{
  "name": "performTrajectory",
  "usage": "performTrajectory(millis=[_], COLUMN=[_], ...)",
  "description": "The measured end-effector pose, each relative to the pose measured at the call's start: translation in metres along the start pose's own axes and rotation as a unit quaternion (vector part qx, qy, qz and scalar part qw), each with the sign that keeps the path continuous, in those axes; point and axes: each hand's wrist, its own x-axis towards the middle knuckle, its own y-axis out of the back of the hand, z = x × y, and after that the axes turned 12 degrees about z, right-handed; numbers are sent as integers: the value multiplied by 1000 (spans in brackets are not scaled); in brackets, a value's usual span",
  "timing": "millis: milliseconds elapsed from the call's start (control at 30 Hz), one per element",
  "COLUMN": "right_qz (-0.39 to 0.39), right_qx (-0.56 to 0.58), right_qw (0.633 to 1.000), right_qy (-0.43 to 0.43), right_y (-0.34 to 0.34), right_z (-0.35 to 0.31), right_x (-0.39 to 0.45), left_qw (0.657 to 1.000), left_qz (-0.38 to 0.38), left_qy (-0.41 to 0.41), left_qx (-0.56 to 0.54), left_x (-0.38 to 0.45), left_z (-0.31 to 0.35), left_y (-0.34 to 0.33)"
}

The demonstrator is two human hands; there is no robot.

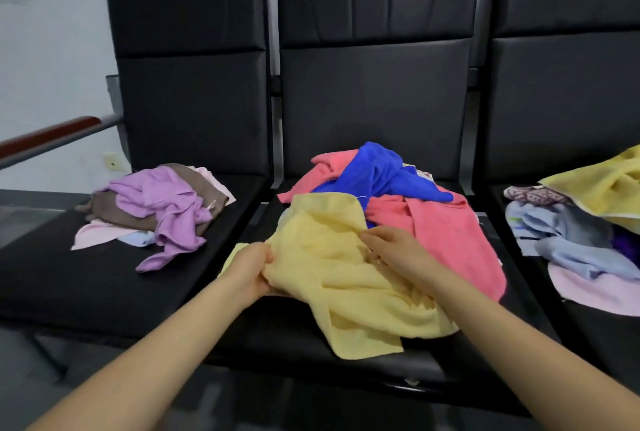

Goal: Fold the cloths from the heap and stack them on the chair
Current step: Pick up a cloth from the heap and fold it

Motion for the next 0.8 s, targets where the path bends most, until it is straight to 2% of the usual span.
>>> performTrajectory(millis=[100, 200, 233, 333, 367, 500, 600, 633, 700, 767, 800], right_qz=[19, 16, -3, -77, -96, -160, -148, -132, -99, -97, -100], right_qx=[42, 65, 67, 82, 85, 103, 94, 89, 49, -12, -46], right_qw=[998, 995, 996, 993, 992, 982, 984, 987, 994, 995, 994], right_qy=[-35, -72, -66, -22, -8, 21, 24, 18, 6, 6, 14], right_y=[-1, -3, -4, -3, -2, 4, 7, 8, 9, 8, 7], right_z=[-2, -4, -5, -9, -10, -11, -7, -6, -4, -4, -3], right_x=[2, 4, 3, -3, -6, -13, -12, -11, -10, -8, -6], left_qw=[998, 994, 988, 940, 927, 915, 881, 886, 931, 978, 990], left_qz=[2, -6, -2, -18, -31, -46, -45, -44, -36, -6, -2], left_qy=[-12, -12, -39, -225, -259, -307, -351, -350, -299, -195, -140], left_qx=[58, 113, 150, 254, 270, 257, 314, 301, 206, 69, -3], left_x=[4, 4, 6, 1, -3, -2, 1, 2, 6, 8, 10], left_z=[-2, 6, 7, 8, 9, 7, 1, 0, 3, 9, 12], left_y=[12, -4, -11, -34, -40, -51, -54, -54, -50, -43, -38])
